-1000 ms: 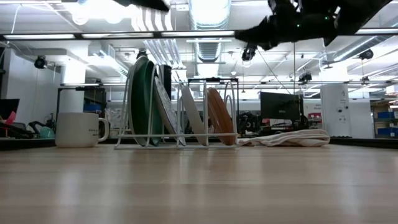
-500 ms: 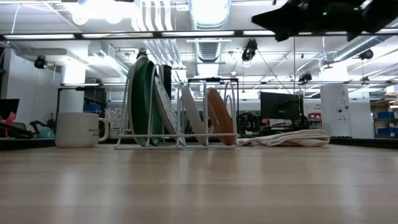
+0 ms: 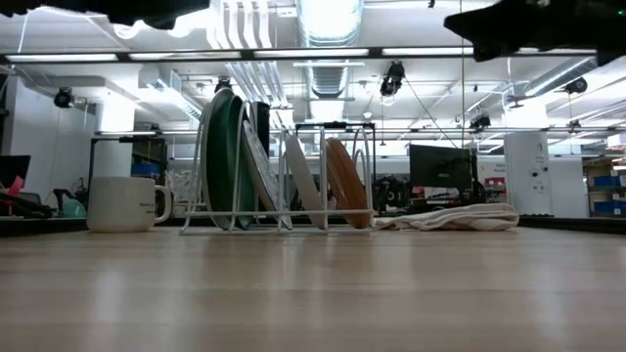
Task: Sort dishes
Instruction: Return to Home Position
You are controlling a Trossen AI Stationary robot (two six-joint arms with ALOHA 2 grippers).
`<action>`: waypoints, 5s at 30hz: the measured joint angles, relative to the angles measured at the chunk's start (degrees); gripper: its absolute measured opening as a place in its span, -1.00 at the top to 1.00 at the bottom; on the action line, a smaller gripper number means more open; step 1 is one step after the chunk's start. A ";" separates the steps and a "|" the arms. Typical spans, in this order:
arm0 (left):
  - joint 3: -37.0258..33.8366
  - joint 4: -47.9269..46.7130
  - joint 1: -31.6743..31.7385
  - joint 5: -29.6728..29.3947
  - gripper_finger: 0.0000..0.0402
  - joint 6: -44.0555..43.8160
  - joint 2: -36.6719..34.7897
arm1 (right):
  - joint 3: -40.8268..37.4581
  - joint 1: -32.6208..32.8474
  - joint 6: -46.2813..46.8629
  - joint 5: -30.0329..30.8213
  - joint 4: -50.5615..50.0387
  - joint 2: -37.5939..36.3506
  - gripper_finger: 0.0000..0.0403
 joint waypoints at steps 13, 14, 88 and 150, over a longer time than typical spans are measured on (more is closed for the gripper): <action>-11.22 -0.07 0.24 -6.43 1.00 -4.93 -15.03 | -8.95 0.00 0.62 -3.94 -4.48 -14.51 0.99; -12.02 -0.25 0.22 -7.25 1.00 -5.16 -15.75 | -9.25 0.00 0.66 -3.92 -5.10 -15.33 0.99; -21.89 9.12 81.95 -6.66 1.00 -0.52 -20.79 | -17.14 -0.02 -1.33 4.13 -14.83 -27.13 0.99; -22.11 11.32 81.74 -7.58 1.00 -5.75 -19.51 | -17.11 0.00 -1.27 4.02 -14.47 -27.13 0.99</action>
